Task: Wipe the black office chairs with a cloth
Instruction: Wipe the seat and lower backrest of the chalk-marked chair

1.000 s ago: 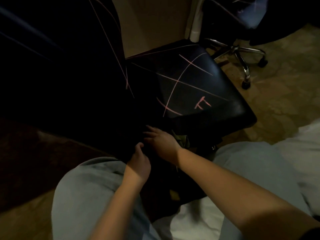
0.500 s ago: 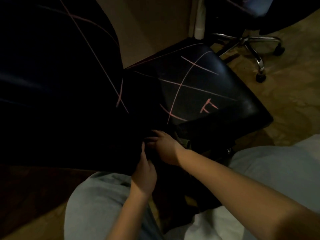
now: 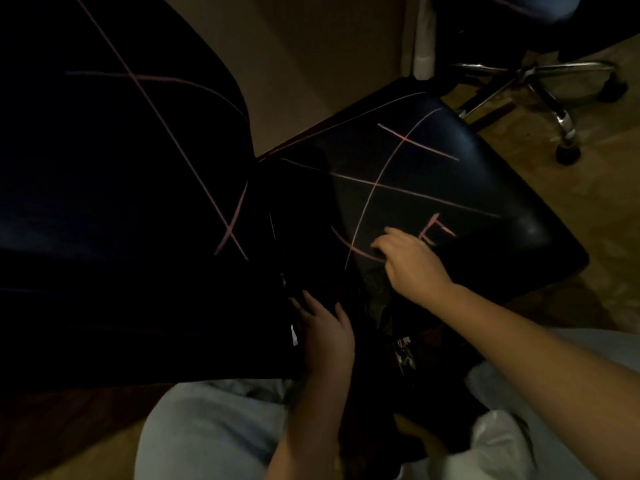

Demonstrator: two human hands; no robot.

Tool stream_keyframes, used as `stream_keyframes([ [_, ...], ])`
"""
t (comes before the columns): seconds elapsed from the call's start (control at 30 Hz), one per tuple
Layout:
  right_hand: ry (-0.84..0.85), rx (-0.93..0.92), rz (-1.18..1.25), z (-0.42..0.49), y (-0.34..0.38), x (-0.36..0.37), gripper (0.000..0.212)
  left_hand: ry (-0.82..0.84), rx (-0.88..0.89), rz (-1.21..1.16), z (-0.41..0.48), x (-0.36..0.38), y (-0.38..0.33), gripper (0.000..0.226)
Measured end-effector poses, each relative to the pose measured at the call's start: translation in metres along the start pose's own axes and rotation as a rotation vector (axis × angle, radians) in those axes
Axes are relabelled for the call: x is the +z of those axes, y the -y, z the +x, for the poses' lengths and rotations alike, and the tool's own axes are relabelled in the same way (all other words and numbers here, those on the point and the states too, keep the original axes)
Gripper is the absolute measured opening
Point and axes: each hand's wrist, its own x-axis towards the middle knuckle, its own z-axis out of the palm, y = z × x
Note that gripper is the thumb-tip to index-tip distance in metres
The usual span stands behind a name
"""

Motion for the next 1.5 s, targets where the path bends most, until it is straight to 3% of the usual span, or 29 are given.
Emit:
stream_keyframes([
  [0.1, -0.083, -0.007, -0.031, -0.001, -0.01, 0.014, 0.043, -0.121, 0.013, -0.062, 0.015, 0.003, 0.0, 0.057],
  [0.23, -0.223, -0.057, -0.066, -0.004, -0.017, 0.032, 0.039, -0.007, -0.06, -0.103, 0.045, 0.005, -0.002, 0.047],
  [0.33, -0.258, -0.076, -0.057, -0.001, -0.02, 0.034, 0.039, -0.176, -0.096, -0.076, 0.076, 0.004, -0.011, 0.05],
  [0.47, -0.266, -0.069, -0.05, -0.002, -0.016, 0.035, 0.041, -0.233, -0.037, -0.105, 0.097, 0.002, -0.022, 0.053],
  [0.6, -0.261, -0.065, -0.047, -0.004, -0.017, 0.034, 0.04, -0.3, 0.122, -0.046, 0.082, 0.005, -0.007, 0.035],
  [0.7, -0.251, -0.053, -0.053, -0.003, -0.015, 0.036, 0.041, -0.278, 0.19, 0.049, 0.054, 0.004, 0.007, 0.026],
  [0.87, -0.268, -0.049, -0.06, -0.003, -0.016, 0.037, 0.04, -0.255, 0.227, 0.156, 0.031, 0.011, 0.009, 0.031],
  [1.13, -0.3, -0.033, -0.054, -0.003, -0.015, 0.038, 0.038, -0.203, 0.08, 0.254, 0.087, 0.02, -0.01, 0.03],
  [1.5, -0.353, 0.002, -0.004, 0.0, -0.001, 0.048, 0.032, -0.211, 0.146, 0.267, 0.156, -0.005, -0.04, 0.036],
])
